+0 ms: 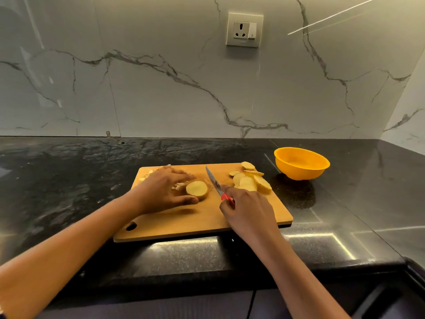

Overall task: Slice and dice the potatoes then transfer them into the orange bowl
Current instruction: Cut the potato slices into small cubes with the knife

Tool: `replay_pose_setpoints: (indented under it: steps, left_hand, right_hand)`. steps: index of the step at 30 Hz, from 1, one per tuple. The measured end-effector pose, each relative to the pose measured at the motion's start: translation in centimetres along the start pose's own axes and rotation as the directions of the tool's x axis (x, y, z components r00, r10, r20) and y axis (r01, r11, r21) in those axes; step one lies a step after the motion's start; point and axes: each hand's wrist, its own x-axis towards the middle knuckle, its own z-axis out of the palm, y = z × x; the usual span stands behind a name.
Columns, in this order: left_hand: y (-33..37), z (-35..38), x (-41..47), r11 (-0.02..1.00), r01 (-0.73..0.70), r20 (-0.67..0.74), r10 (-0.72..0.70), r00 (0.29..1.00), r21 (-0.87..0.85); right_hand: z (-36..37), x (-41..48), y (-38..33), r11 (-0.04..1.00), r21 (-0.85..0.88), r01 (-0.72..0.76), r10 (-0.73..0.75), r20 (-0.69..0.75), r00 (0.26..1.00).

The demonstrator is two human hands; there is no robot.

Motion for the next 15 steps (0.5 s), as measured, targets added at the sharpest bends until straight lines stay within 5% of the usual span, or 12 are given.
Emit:
replay_pose_setpoints:
  steps: [6, 15]
  left_hand:
    - [0.7, 1.1, 0.4, 1.000, 0.021, -0.055, -0.022, 0.998, -0.020]
    - [0.6, 1.4, -1.2, 0.989, -0.138, -0.148, 0.127, 0.981, -0.062]
  right_hand:
    - [-0.8, -0.3, -0.6, 0.998, -0.054, 0.037, -0.031, 0.111, 0.993]
    - [-0.6, -1.3, -1.1, 0.992, -0.093, 0.087, -0.081, 0.065, 0.995]
